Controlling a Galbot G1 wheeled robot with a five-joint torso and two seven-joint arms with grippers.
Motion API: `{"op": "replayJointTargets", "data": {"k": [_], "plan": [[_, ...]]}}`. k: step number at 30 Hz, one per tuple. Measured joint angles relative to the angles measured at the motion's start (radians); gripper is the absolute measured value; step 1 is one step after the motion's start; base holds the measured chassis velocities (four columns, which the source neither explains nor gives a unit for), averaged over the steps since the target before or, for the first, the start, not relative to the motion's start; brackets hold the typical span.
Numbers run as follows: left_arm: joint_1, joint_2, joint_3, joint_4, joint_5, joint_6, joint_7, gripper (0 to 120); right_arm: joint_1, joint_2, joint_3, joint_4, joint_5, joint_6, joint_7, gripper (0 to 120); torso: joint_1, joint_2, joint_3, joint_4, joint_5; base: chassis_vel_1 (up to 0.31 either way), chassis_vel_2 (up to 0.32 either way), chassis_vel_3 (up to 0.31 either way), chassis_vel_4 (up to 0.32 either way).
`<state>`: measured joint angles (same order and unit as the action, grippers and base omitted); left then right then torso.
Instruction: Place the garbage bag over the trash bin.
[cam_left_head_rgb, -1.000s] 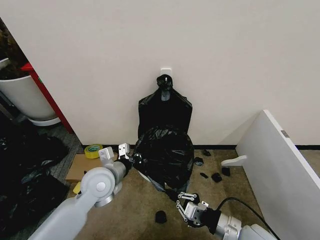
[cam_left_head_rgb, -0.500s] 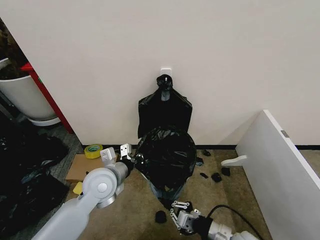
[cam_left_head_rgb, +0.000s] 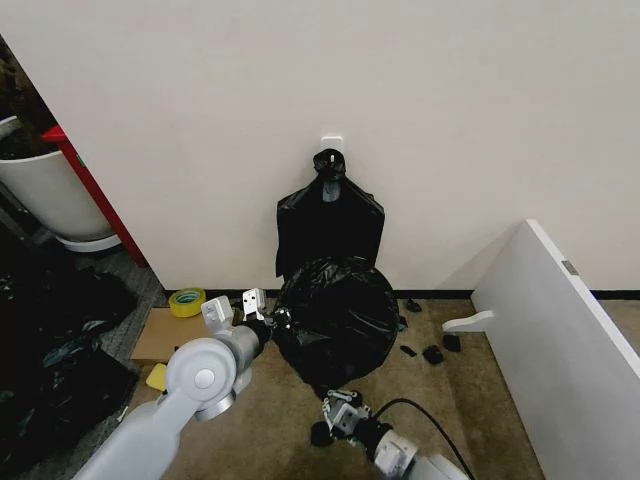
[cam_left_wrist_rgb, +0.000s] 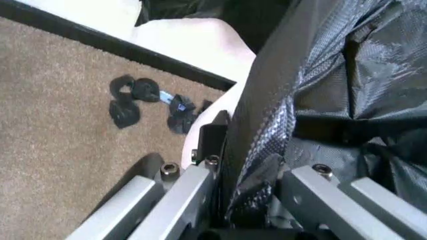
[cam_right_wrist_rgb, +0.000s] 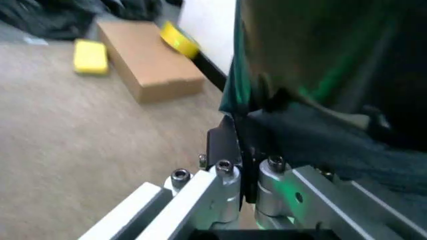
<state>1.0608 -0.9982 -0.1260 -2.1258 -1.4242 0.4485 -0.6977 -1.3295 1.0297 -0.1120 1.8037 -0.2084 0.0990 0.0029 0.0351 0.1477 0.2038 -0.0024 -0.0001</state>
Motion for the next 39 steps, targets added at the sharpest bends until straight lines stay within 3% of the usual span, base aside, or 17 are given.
{"op": "replayJointTargets", "data": {"k": [7,12,22,25,27,30,35,39], "plan": [[0.0,-0.002,0.0,-0.002,-0.006,0.0,-0.003,0,-0.01,0.018,-0.002,-0.009,-0.013,-0.012,0.018,0,0.0,0.0,0.0,0.0,0.0001,0.0,0.0,0.0,0.0],[0.003,0.004,-0.008,0.0,-0.008,0.0,0.0,0,-0.061,-0.013,0.035,0.042,-0.006,0.015,0.004,0,0.0,0.0,0.0,-0.0001,0.0,0.0,0.0,0.0,0.0],[-0.008,0.015,-0.02,0.025,0.001,-0.003,0.012,0,-0.25,-0.118,0.162,0.218,0.009,0.152,-0.125,38,0.0,0.0,0.0,-0.0003,0.0,0.0,0.0,0.0,0.0],[-0.004,0.02,-0.02,0.029,0.033,-0.017,0.025,0,-0.32,-0.144,0.211,0.27,0.015,0.167,-0.131,51,0.0,0.0,0.0,-0.0002,0.0001,0.0,0.0,0.0,0.0],[-0.002,0.021,-0.02,0.03,0.04,-0.019,0.028,0,-0.338,-0.149,0.222,0.281,0.018,0.17,-0.131,52,0.0,0.0,0.0,-0.0002,0.0001,0.0,0.0,0.0,0.0],[0.02,0.027,-0.014,0.037,0.117,-0.034,0.06,0,-0.406,-0.167,0.263,0.328,0.042,0.224,-0.069,66,0.0,0.0,0.0,-0.0001,0.0001,0.0,0.0,0.0,0.0],[0.056,0.023,0.003,0.02,0.21,-0.045,0.108,0,-0.464,-0.188,0.304,0.405,0.09,0.234,0.01,52,0.0,0.0,0.0,0.0,0.0001,0.0,0.0,0.0,0.0],[0.073,0.0,0.026,0.021,0.347,-0.092,0.151,0,-0.472,-0.185,0.311,0.543,0.234,0.109,0.049,34,0.0,0.0,0.0,-0.0001,0.0001,0.0,0.0,0.0,0.0]]}}
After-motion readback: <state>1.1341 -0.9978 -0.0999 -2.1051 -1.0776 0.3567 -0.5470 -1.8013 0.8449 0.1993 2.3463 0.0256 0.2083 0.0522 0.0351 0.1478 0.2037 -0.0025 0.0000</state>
